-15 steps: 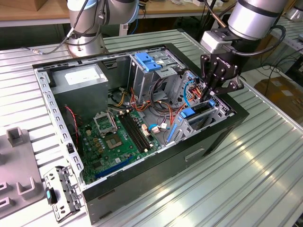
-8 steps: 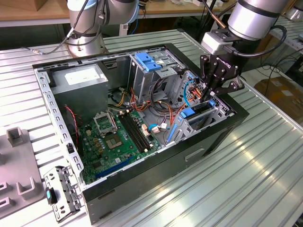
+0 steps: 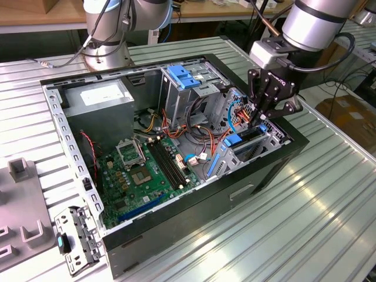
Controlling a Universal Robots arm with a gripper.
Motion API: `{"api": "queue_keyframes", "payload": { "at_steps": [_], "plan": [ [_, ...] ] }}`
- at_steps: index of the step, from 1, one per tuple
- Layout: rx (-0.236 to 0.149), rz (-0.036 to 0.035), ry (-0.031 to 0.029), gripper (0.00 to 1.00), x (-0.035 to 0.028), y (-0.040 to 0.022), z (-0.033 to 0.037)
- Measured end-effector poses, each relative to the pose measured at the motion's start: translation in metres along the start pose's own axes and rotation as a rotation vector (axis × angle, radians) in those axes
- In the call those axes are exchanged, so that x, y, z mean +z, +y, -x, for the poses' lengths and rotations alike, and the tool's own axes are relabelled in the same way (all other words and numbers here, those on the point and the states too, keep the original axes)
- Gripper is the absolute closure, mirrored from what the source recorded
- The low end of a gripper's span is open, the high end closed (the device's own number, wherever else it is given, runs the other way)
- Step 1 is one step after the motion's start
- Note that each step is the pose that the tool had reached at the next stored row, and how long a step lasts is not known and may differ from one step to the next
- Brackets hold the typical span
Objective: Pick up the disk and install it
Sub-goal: 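Insert the first disk wire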
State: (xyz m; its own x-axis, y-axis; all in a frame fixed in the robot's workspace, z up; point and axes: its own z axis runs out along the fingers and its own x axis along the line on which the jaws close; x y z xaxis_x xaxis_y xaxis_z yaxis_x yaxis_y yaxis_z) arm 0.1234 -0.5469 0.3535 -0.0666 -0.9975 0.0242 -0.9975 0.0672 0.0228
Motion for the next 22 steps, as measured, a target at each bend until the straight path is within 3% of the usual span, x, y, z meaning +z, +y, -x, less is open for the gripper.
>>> {"api": "queue_keyframes", "payload": {
  "at_steps": [7,22],
  "plan": [
    [-0.003,-0.0001,-0.0002,0.84,0.0013,-0.0003,-0.0042],
    [-0.022,-0.0005,0.0007,0.84,0.0086,-0.0003,-0.0043]
  ]
}}
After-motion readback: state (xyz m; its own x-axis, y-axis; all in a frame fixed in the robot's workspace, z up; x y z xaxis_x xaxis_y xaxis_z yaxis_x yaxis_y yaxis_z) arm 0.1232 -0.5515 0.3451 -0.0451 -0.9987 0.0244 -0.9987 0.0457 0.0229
